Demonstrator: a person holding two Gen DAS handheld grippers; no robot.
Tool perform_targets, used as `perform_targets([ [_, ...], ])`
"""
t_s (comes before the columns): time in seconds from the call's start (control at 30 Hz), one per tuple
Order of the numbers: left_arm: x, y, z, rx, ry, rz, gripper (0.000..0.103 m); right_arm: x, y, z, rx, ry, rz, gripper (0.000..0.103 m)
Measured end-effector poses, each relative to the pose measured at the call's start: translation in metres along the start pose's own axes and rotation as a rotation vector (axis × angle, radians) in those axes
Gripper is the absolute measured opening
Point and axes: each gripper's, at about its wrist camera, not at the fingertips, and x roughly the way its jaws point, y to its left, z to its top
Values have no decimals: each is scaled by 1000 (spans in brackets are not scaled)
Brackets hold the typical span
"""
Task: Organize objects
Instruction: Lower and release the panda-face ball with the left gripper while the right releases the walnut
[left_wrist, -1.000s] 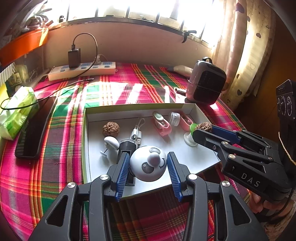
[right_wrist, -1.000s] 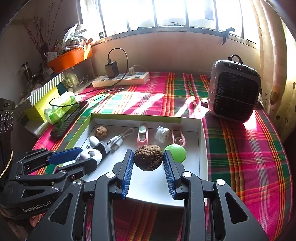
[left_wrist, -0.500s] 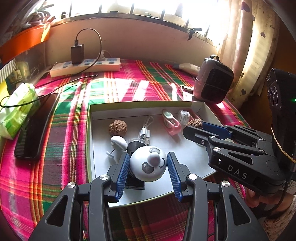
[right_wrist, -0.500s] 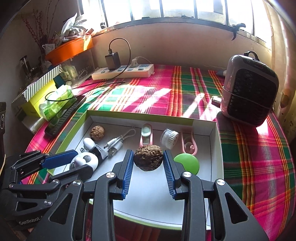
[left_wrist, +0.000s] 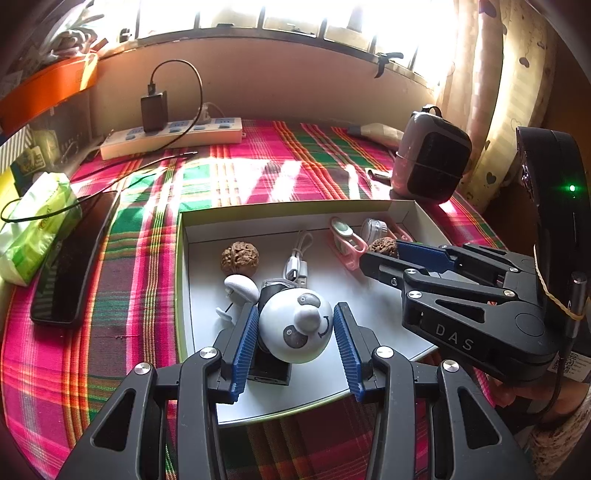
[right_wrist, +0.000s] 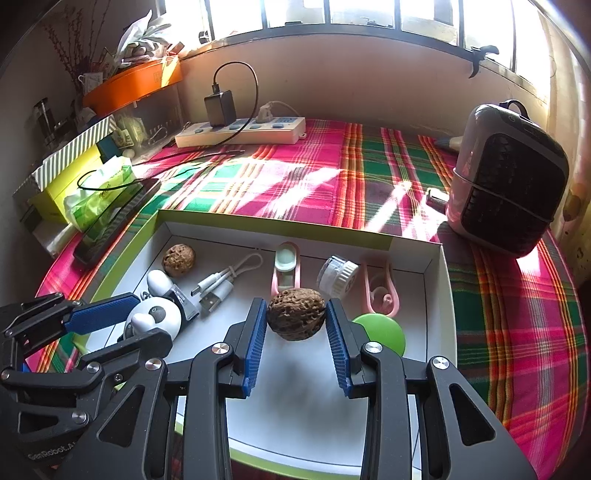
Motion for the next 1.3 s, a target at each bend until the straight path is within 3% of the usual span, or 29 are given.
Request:
perform_targets([
  [1.3,5,-9,1,70,7,51,41,11,8,1,-86,40,-3,35],
])
